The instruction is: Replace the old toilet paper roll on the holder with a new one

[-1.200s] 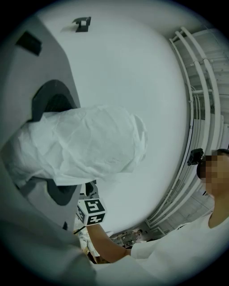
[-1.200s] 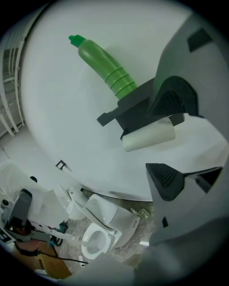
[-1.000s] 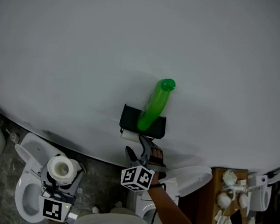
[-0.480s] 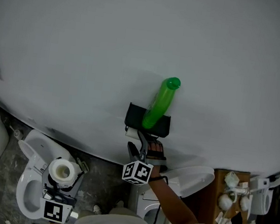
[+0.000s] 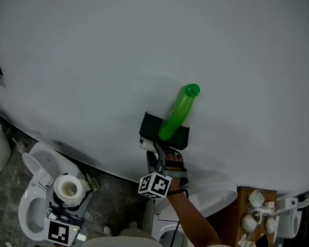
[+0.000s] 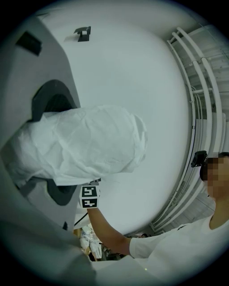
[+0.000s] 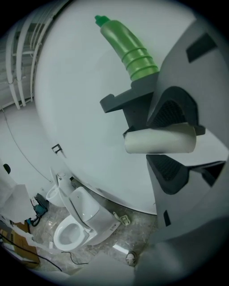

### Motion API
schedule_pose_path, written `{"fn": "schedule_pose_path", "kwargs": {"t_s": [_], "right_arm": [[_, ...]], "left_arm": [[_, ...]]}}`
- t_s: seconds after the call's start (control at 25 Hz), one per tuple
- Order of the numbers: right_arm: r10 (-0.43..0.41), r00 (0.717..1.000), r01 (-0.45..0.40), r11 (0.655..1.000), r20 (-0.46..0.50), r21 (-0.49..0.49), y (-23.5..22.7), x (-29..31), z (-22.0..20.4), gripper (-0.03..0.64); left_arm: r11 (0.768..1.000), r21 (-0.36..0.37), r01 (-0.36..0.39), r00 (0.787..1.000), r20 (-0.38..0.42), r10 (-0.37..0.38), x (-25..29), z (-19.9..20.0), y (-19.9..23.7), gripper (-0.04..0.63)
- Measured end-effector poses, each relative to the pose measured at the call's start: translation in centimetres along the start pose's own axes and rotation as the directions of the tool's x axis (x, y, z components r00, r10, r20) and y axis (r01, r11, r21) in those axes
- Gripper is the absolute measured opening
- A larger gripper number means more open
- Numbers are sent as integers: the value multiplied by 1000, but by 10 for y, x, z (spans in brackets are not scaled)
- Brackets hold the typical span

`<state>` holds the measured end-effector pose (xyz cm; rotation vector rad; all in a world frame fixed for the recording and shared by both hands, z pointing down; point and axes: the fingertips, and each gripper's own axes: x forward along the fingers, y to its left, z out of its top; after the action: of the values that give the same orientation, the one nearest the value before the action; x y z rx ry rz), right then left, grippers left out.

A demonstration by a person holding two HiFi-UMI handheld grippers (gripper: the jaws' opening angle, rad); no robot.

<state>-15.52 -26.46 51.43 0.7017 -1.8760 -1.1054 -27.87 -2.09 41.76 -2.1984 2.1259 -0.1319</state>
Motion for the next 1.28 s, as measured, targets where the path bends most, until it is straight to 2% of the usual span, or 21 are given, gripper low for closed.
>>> {"fn": "schedule_pose_path", "kwargs": {"t_s": [0.04, 0.64, 0.8, 1.12, 1.16, 1.2, 1.28], "right_arm": [[-2, 1000, 2, 1000, 4, -2, -1, -1, -1, 164], [-19, 999, 19, 1000, -28, 0, -15, -20, -60, 175], [-23, 998, 25, 999, -50, 38, -18, -26, -81, 175], [-36, 993, 51, 989, -111, 136, -25, -56, -135, 175], [-42, 992, 59, 986, -116, 153, -27, -62, -141, 175], [-48, 992, 68, 983, -121, 173, -28, -69, -147, 175], [-59, 990, 86, 973, -129, 215, -31, -82, -157, 175]], "left_arm": [[1000, 1, 1, 1000, 1, -1, 0, 0, -1, 337], [998, 27, 64, 998, 4, -64, 30, 9, -37, 337], [996, 30, 88, 996, -5, -88, 41, 8, -50, 337], [982, 87, 170, 985, -6, -170, 75, 13, -86, 337], [976, 117, 186, 982, -6, -187, 79, 14, -91, 337], [961, 181, 208, 978, -7, -210, 83, 17, -97, 337], [916, 317, 245, 968, -21, -251, 93, 20, -109, 337]]}}
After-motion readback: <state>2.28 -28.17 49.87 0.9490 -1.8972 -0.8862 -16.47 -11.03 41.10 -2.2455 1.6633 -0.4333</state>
